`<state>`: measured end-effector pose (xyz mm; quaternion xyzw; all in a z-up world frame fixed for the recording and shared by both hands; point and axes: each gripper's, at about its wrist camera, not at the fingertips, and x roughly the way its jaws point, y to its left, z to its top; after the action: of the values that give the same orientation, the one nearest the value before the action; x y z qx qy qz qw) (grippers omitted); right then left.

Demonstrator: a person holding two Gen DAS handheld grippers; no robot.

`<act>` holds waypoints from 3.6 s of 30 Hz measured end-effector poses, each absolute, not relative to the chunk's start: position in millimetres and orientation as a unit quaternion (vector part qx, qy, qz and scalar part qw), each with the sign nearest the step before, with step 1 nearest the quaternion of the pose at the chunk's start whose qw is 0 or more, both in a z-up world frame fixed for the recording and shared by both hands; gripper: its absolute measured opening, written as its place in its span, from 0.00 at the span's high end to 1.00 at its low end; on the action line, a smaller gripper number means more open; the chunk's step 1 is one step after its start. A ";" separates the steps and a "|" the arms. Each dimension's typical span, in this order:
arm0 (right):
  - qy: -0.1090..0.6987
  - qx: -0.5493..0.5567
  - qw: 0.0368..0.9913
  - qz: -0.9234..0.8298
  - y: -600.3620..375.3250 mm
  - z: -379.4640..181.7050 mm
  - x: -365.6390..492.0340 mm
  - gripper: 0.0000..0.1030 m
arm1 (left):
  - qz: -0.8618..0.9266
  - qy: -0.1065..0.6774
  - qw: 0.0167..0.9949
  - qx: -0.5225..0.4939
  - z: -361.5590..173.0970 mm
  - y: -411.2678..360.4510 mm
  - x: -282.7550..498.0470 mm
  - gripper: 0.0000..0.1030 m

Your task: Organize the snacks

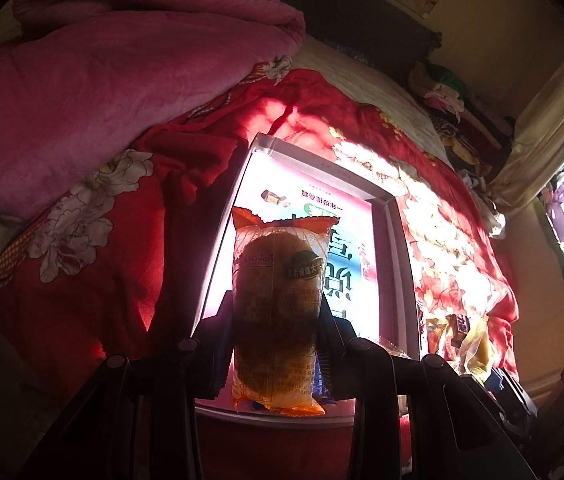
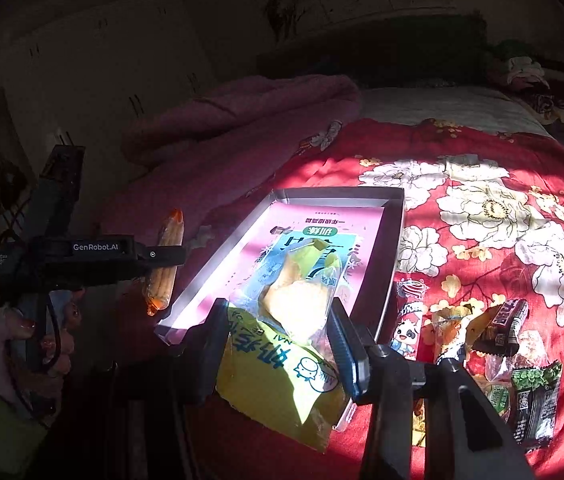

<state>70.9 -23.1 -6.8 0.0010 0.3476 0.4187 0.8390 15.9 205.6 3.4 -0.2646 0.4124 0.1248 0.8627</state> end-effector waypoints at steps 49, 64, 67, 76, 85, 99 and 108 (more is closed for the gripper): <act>0.379 -0.123 0.816 0.419 47.1 -55.6 63.4 0.51 | 0.110 0.463 0.852 -0.217 -40.6 189.6 30.1 0.64; 0.385 -0.119 0.815 0.417 43.9 -56.5 64.3 0.48 | 0.105 0.469 0.849 -0.219 -44.6 186.0 32.7 0.64; 0.387 -0.120 0.816 0.412 43.5 -56.2 65.0 0.45 | 0.105 0.472 0.847 -0.221 -46.3 186.4 33.2 0.64; 0.374 -0.114 0.825 0.409 37.6 -46.7 64.5 0.43 | 0.109 0.472 0.847 -0.218 -45.2 185.6 33.4 0.64; 0.368 -0.101 0.832 0.403 29.6 -40.3 65.8 0.43 | 0.112 0.468 0.850 -0.215 -42.5 186.2 33.7 0.60; 0.349 -0.065 0.847 0.395 5.8 -21.3 65.7 0.38 | 0.125 0.442 0.862 -0.214 -23.8 187.2 29.5 0.39; 0.343 -0.050 0.853 0.389 -6.7 -13.2 65.5 0.33 | 0.123 0.425 0.873 -0.205 -3.4 179.4 26.3 0.32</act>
<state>65.5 -6.7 -13.2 -0.0497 0.3432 0.3893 0.8534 26.3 179.4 -3.4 -0.2046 0.4250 0.1226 0.8732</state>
